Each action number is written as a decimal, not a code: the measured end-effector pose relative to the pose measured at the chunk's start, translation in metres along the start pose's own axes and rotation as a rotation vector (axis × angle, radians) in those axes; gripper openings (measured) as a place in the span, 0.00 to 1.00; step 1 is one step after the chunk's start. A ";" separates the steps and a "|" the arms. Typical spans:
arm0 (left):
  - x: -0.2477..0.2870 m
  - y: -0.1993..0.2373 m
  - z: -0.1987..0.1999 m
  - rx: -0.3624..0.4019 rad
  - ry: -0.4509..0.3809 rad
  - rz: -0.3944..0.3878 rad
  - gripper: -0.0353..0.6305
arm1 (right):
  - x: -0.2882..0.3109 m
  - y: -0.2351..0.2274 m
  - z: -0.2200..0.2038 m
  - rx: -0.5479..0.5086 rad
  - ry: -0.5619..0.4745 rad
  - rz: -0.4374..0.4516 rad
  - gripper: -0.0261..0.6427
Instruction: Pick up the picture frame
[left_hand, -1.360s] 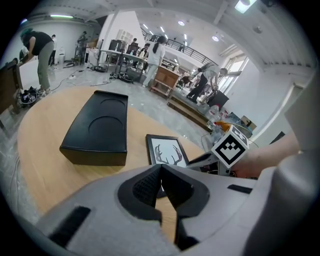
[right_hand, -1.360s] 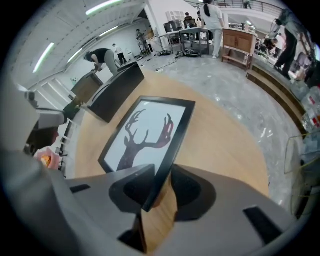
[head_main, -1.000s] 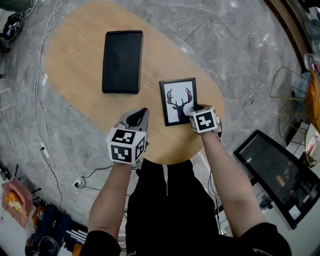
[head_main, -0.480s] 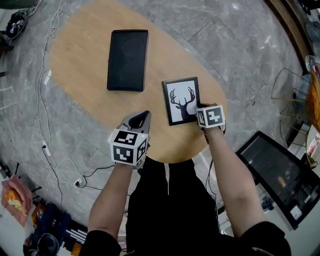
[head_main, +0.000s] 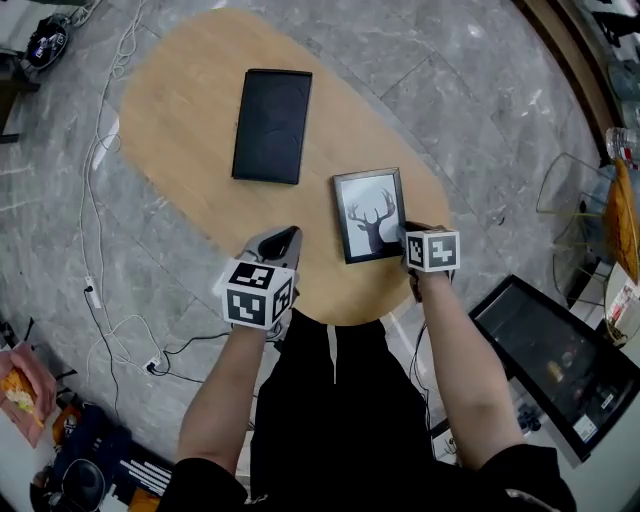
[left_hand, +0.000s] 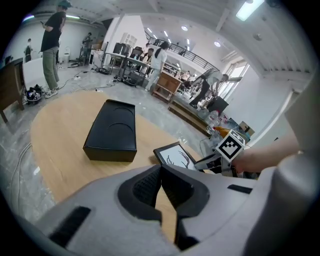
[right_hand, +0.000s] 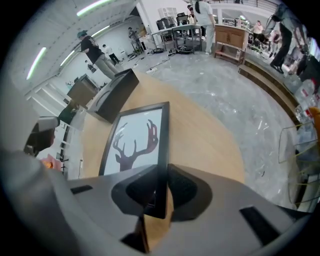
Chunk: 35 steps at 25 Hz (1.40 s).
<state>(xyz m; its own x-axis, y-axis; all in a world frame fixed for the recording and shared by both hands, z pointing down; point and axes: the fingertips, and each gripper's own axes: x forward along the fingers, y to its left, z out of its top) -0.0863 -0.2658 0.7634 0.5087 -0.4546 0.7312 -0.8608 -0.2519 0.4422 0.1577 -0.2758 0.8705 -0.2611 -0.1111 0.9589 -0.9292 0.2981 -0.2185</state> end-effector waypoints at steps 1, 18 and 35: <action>-0.005 -0.003 0.002 -0.005 0.000 -0.010 0.07 | -0.008 0.006 0.001 0.002 -0.012 0.012 0.14; -0.099 -0.085 0.090 0.017 -0.124 -0.217 0.36 | -0.196 0.124 0.095 -0.059 -0.337 0.239 0.14; -0.228 -0.183 0.177 0.148 -0.370 -0.394 0.20 | -0.378 0.214 0.126 -0.194 -0.662 0.382 0.14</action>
<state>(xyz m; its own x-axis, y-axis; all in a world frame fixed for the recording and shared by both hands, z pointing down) -0.0477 -0.2665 0.4236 0.7757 -0.5645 0.2822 -0.6132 -0.5685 0.5484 0.0241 -0.2894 0.4388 -0.7108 -0.4915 0.5032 -0.6978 0.5824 -0.4169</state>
